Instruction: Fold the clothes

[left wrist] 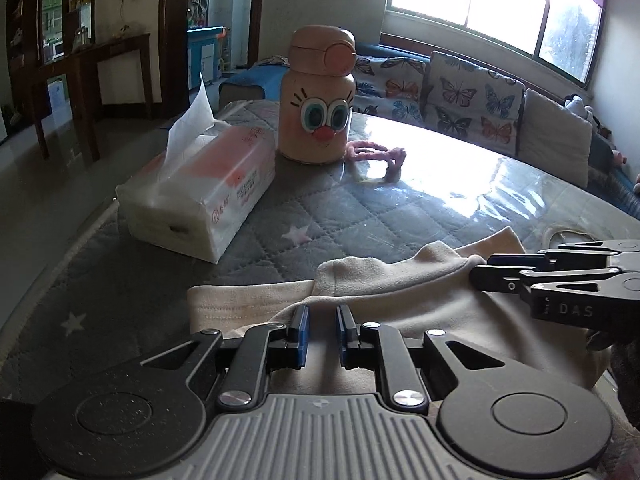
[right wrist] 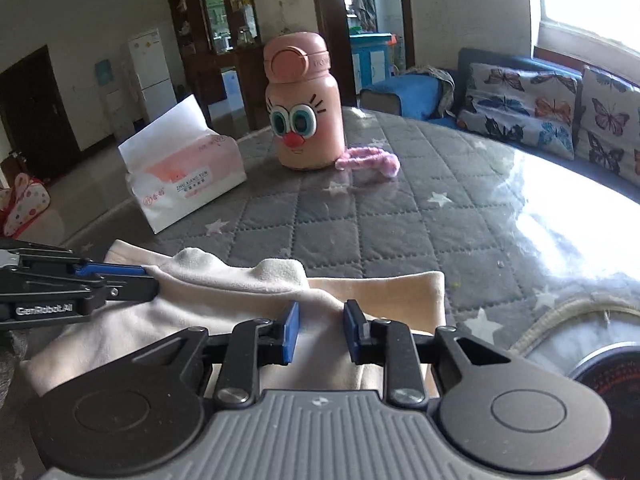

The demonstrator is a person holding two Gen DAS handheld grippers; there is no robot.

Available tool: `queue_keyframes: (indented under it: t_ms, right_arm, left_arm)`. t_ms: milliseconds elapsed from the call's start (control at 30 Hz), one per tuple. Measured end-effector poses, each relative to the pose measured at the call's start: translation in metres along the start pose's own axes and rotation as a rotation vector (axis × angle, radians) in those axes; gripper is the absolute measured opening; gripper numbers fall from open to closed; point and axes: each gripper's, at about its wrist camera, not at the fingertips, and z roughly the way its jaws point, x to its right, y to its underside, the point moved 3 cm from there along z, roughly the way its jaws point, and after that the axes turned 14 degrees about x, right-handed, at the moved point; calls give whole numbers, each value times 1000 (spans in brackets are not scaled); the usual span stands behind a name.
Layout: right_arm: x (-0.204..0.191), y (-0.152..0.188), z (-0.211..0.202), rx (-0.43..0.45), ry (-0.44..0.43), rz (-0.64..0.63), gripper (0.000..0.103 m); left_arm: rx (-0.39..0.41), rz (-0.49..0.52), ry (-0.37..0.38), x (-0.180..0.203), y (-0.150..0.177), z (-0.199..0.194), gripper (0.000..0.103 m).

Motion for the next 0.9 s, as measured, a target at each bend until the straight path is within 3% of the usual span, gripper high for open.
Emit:
queue_keyframes:
  t_ms: [267,533,700,900]
  right_arm:
    - [-20,0,-26,-17,-62,-80,25]
    - [-48,15,-48,-37,-113,-175,25]
    - [-61,26,-58,-44,-108,-255,25]
    - [-58,29,-75,-34,-112,-224,25]
  left_arm:
    - [45,33,69,22,-2,-29,17]
    - [33,78,151,52,17,-44,17]
    - [25,86,148,55,27,-47,17]
    - [33,83,151,55,32,-59,22]
